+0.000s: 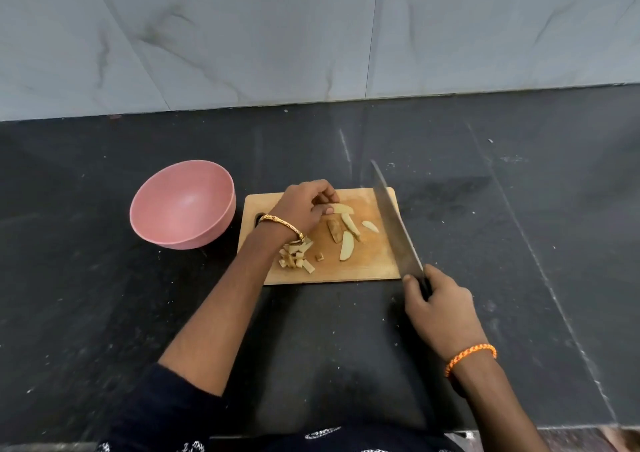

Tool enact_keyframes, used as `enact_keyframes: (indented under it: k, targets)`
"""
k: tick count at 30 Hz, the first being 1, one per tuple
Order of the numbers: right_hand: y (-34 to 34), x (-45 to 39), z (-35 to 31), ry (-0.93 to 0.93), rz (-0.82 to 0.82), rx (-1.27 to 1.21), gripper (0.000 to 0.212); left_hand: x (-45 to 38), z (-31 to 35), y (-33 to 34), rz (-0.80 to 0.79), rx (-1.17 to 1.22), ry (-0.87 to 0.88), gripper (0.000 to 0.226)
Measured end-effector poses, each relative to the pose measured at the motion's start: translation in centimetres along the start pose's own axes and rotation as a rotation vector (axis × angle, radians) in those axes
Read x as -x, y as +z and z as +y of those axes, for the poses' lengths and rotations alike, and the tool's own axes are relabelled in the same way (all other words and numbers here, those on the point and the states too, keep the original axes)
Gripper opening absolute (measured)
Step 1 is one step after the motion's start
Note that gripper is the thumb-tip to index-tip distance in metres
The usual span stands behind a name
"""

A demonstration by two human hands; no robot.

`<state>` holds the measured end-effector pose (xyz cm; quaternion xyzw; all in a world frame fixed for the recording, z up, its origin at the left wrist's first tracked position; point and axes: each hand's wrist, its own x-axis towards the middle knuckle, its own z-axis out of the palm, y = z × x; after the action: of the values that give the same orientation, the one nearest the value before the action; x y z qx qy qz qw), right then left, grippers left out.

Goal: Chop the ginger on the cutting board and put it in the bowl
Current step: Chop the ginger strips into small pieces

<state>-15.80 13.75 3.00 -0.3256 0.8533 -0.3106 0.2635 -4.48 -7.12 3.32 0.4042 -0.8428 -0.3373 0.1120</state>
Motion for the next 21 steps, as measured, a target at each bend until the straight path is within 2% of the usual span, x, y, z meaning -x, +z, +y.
enact_keyframes:
  k: [5,8,11,21]
  targets:
    - [-1.1,-0.4,0.6,0.014,0.055,-0.052,0.024,-1.0,2.1,0.6,-0.220,-0.167,0.110,0.018]
    - [-1.2,-0.4,0.5,0.006,0.063,-0.067,0.025,-2.2,2.7,0.7,-0.281,-0.336,0.113,0.018]
    - [-0.9,-0.4,0.7,0.002,0.049,-0.094,0.024,-2.7,2.7,0.5,-0.329,-0.406,0.155,0.021]
    - [-1.0,-0.7,0.4,0.004,0.053,-0.100,0.027,-2.3,2.5,1.0,-0.288,-0.442,0.234,0.025]
